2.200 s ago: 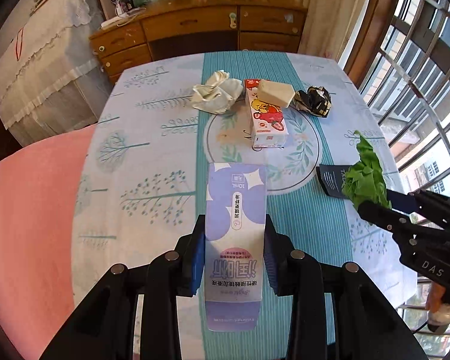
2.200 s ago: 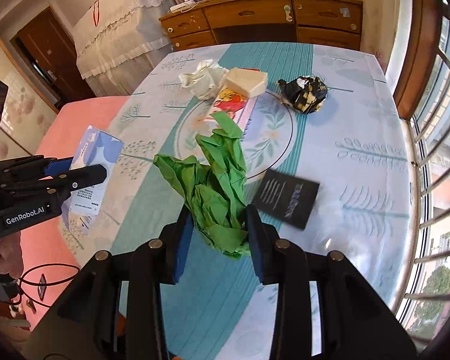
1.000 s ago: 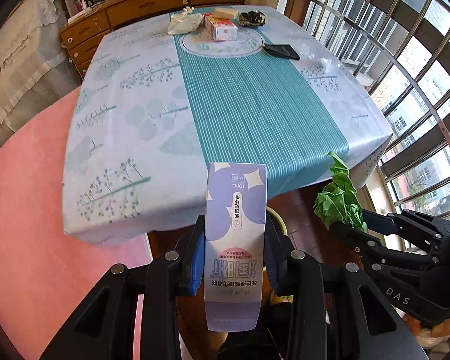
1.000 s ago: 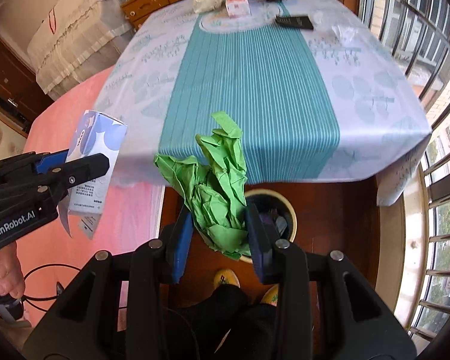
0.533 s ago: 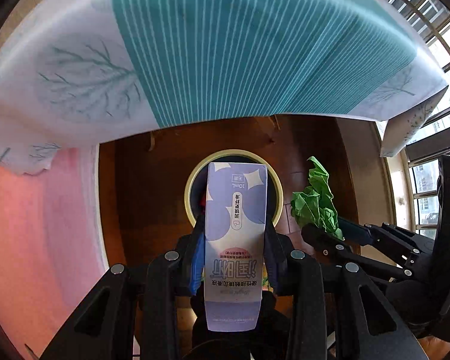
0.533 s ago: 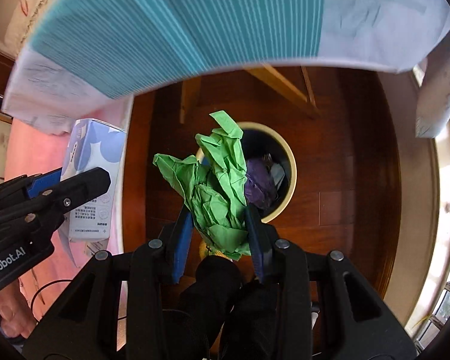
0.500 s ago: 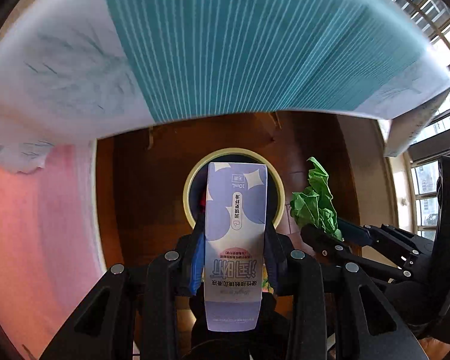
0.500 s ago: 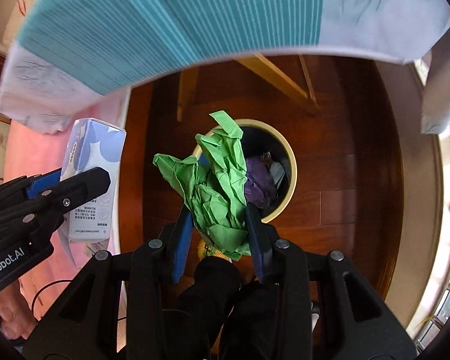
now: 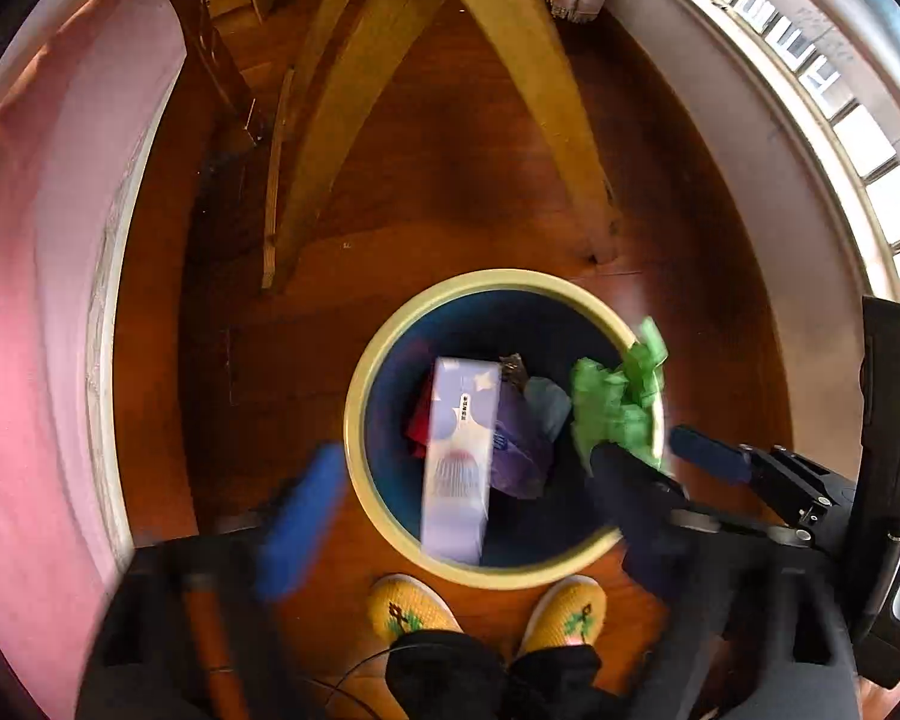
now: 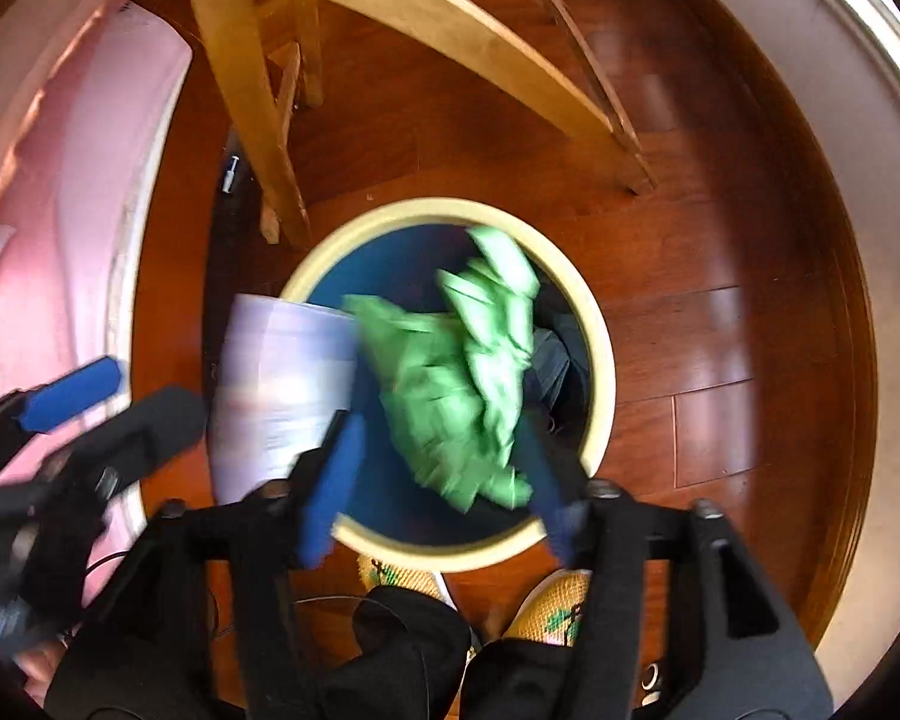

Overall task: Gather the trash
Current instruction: 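Raise both tools back toward the table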

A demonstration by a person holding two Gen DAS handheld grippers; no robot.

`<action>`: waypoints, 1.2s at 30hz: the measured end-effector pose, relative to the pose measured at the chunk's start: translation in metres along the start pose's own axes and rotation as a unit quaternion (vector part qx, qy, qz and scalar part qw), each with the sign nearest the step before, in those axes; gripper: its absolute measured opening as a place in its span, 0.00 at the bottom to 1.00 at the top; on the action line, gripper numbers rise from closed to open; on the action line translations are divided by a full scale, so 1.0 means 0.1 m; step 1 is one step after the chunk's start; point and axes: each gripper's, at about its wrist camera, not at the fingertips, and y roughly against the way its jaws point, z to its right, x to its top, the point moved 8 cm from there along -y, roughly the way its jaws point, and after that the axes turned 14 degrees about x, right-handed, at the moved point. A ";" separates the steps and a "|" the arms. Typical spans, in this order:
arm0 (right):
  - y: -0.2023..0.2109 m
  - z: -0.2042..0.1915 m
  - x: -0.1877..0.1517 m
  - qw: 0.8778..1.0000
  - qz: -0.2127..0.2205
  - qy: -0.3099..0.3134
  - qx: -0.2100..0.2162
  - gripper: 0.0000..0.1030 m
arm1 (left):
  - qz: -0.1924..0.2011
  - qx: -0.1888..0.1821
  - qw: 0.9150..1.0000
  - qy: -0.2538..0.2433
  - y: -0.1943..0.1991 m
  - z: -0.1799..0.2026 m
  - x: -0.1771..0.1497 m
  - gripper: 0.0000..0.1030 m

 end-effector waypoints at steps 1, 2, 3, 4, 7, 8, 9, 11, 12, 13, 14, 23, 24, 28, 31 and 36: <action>-0.03 0.02 0.00 1.000 0.002 0.000 -0.002 0.63 | 0.003 0.004 1.000 -0.002 -0.06 0.03 -0.01 0.93; -0.06 0.03 0.00 1.000 0.002 0.002 -0.004 0.63 | 0.003 0.008 1.000 -0.002 -0.10 0.02 -0.01 0.93; -0.08 0.06 -0.01 1.000 0.003 0.001 -0.007 0.63 | 0.004 0.012 1.000 -0.002 -0.12 0.00 -0.01 0.93; -0.08 0.08 0.00 1.000 0.004 -0.001 -0.008 0.64 | 0.004 0.015 1.000 -0.001 -0.15 -0.04 -0.01 0.93; -0.10 0.14 0.02 1.000 0.009 -0.012 -0.008 0.64 | 0.002 0.018 1.000 0.006 -0.15 -0.13 -0.03 0.93; -0.08 0.15 0.02 1.000 0.011 -0.017 -0.007 0.64 | 0.001 0.018 1.000 0.009 -0.16 -0.16 -0.02 0.93; -0.08 0.17 0.04 1.000 0.012 -0.020 -0.006 0.64 | 0.002 0.019 1.000 0.013 -0.14 -0.18 -0.01 0.93; -0.01 0.17 0.06 1.000 0.016 -0.025 -0.008 0.64 | 0.003 0.018 1.000 0.017 -0.07 -0.25 0.02 0.93; 0.06 0.17 0.05 0.999 0.017 -0.026 -0.010 0.64 | 0.005 0.019 1.000 0.020 -0.05 -0.27 0.02 0.93; 0.09 0.16 0.06 0.999 0.017 -0.028 -0.012 0.64 | 0.007 0.021 1.000 0.022 -0.02 -0.29 0.03 0.93; 0.15 0.15 0.06 0.999 0.017 -0.030 -0.015 0.64 | 0.008 0.022 0.999 0.023 0.03 -0.33 0.04 0.93; 0.98 -0.28 0.12 0.999 0.029 -0.039 -0.013 0.64 | 0.021 0.024 0.999 0.026 0.90 -0.45 0.11 0.93; 1.10 -0.34 0.12 0.999 0.031 -0.037 -0.013 0.64 | 0.023 0.021 0.999 0.029 1.05 -0.48 0.13 0.93; 1.63 -0.67 0.19 0.999 0.041 -0.029 -0.008 0.64 | 0.036 0.009 0.999 0.036 1.63 -0.58 0.20 0.93; 2.00 -0.91 0.26 0.998 0.051 -0.020 -0.005 0.64 | 0.053 0.006 0.998 0.035 2.10 -0.66 0.27 0.93; 2.65 -1.40 0.37 0.998 0.068 0.001 0.004 0.65 | 0.085 0.000 0.995 0.048 2.89 -0.87 0.39 0.93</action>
